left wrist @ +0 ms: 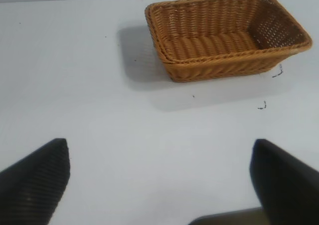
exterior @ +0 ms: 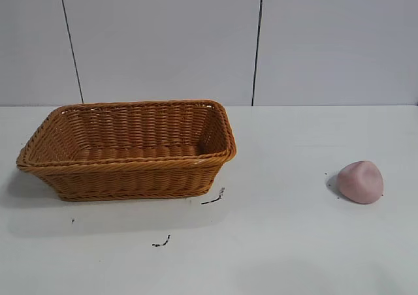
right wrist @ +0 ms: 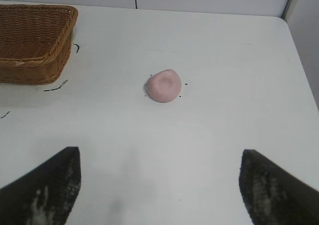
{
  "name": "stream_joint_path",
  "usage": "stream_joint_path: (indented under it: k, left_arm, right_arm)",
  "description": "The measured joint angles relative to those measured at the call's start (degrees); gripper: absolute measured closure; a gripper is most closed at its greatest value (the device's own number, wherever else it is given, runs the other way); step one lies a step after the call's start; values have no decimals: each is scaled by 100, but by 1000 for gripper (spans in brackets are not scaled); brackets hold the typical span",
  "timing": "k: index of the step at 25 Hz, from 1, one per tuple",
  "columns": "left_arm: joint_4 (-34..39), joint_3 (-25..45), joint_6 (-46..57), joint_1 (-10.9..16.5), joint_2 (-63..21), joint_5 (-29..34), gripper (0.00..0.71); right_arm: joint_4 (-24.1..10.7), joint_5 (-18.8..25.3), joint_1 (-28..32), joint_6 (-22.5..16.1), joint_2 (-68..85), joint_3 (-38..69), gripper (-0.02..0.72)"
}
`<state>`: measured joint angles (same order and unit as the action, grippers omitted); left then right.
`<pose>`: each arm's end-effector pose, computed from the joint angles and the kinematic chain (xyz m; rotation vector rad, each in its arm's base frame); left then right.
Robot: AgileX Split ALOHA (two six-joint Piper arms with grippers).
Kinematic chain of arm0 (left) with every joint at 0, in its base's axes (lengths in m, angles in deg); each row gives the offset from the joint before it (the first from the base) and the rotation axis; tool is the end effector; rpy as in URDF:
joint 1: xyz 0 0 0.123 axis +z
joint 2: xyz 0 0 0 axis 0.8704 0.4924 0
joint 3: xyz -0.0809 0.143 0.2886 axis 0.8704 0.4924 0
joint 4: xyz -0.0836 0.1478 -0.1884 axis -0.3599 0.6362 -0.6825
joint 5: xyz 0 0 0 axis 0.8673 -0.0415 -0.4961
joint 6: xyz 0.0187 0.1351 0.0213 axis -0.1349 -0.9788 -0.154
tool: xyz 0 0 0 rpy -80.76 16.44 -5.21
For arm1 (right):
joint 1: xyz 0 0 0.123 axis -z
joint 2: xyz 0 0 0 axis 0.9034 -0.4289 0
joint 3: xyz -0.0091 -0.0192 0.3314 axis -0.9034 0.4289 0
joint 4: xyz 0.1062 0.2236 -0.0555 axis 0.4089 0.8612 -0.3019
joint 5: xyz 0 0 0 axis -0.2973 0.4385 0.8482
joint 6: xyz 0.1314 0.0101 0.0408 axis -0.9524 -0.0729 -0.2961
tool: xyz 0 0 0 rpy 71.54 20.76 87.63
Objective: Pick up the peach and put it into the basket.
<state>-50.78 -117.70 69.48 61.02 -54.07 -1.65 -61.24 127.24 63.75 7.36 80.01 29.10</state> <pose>-0.0111 -0.0168 0.2628 0.1217 2.0066 -0.0831 -0.0061 0.0031 0.2580 -0.0464 2.0094 0.0229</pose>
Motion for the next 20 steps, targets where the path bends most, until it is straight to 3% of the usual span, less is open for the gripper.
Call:
stream_joint_path:
  k: [13,20]
  left_arm:
    - [0,0,0,0,0,0,16]
    - [0,0,0,0,0,0,16]
  right_arm:
    - [-24,-11,0,0,-125,-64,90]
    - [-43,-429,0,-60,-2126,-776,50]
